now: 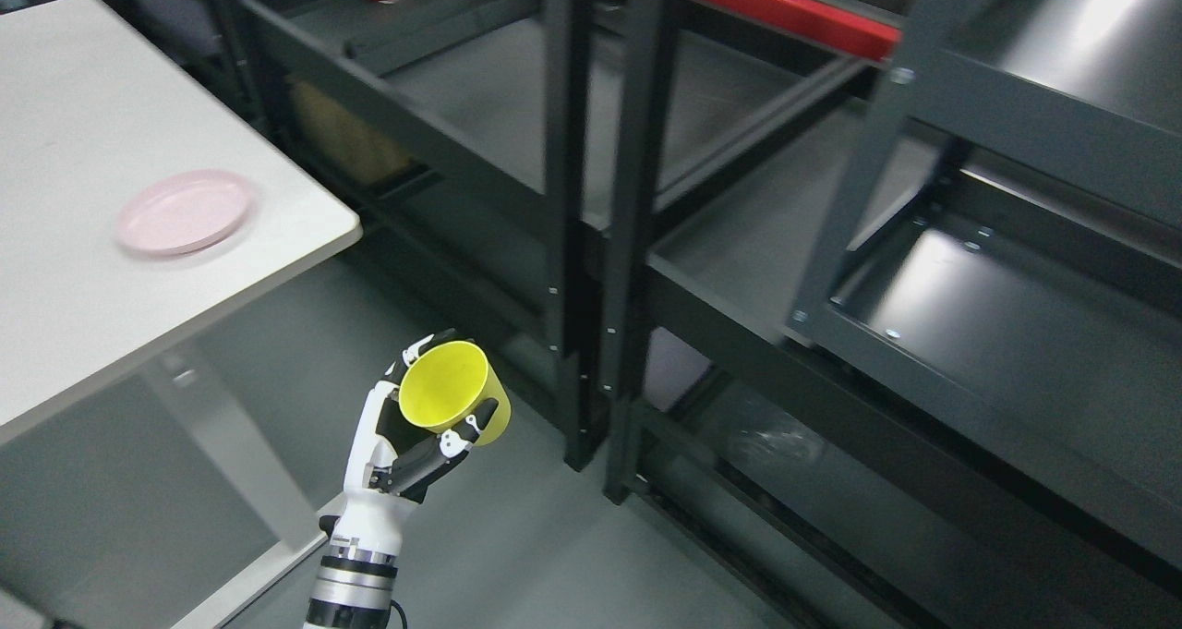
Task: Place yellow IKEA cup on middle right shelf
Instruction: 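Turn toward the shelving unit holding the cup in the left hand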
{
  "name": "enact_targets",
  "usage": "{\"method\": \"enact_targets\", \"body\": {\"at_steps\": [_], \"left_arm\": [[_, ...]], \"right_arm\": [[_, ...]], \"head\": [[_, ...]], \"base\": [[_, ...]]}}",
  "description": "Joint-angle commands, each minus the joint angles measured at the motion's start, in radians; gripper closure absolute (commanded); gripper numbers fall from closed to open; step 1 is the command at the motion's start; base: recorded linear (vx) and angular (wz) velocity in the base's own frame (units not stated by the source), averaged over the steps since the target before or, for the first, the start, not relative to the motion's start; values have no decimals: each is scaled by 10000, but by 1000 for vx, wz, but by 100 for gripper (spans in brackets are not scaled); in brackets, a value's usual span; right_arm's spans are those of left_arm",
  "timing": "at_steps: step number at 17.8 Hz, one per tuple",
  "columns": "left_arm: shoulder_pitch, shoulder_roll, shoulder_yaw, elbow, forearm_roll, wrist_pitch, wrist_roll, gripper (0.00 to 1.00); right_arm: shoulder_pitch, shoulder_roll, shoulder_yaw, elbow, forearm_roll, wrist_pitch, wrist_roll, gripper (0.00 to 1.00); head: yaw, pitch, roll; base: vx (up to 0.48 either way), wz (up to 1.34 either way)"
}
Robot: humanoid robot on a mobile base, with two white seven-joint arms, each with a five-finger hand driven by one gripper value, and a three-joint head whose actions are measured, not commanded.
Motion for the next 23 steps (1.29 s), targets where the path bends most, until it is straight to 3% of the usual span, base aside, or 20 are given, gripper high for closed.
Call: {"method": "enact_targets", "body": {"at_steps": [1, 15, 23], "left_arm": [[-289, 175, -125, -12, 0, -2, -2, 98], [-411, 175, -1441, -89, 16, -93, -18, 98], [-1039, 175, -3665, -564, 0, -1887, -601, 97]], "right_arm": [[136, -175, 169, 0, -246, 8, 5, 1], [136, -175, 169, 0, -246, 8, 5, 1], [136, -175, 169, 0, -246, 8, 5, 1]], "head": [[0, 0, 0], [0, -7, 0], [0, -7, 0]], "base": [[-180, -1175], [-63, -819], [85, -96]]}}
